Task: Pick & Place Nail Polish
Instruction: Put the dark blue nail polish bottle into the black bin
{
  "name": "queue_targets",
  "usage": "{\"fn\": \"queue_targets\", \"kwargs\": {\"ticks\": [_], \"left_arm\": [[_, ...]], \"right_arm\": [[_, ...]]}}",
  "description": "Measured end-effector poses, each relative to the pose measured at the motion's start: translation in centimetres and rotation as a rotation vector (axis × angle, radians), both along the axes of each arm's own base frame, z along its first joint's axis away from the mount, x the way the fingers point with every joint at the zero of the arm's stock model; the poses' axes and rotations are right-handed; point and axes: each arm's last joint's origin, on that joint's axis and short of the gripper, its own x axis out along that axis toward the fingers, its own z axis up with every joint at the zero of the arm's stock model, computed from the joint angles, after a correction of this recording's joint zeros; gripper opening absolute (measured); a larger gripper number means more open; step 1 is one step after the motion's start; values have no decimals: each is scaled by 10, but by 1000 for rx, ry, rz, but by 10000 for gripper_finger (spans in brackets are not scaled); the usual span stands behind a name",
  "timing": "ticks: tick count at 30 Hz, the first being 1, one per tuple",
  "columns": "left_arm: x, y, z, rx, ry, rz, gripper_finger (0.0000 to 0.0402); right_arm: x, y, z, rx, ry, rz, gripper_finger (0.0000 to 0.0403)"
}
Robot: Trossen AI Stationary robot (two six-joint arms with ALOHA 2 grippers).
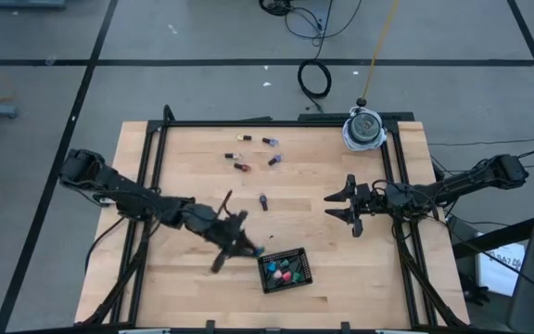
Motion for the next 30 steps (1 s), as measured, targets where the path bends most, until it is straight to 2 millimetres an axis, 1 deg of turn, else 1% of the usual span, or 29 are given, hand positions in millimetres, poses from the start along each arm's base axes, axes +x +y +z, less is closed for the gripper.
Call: {"fn": "queue_targets", "kwargs": {"ticks": [2,4,7,14,18,24,26,28,30], "left_arm": [[-5,-10,7,-69,-27,-146,36],[-10,-20,12,-83,-75,-262,36],[-17,-36,20,-73,-197,-363,36],[-34,-56,39,-124,-412,-568,36],[-40,-63,42,-103,-469,-594,36],[-40,-64,41,-84,-462,-552,36],[-37,-64,37,-33,-440,-486,36],[-32,-64,34,43,-383,-395,36],[-27,-67,36,115,-315,-290,36]], "right_arm": [[0,0,0,0,0,0,169],[0,0,0,0,0,0,169],[0,0,0,0,0,0,169],[0,0,0,0,0,0,169],[0,0,0,0,0,0,169],[0,0,0,0,0,0,169],[0,0,0,0,0,0,169],[0,0,0,0,0,0,169],[0,0,0,0,0,0,169]]}}
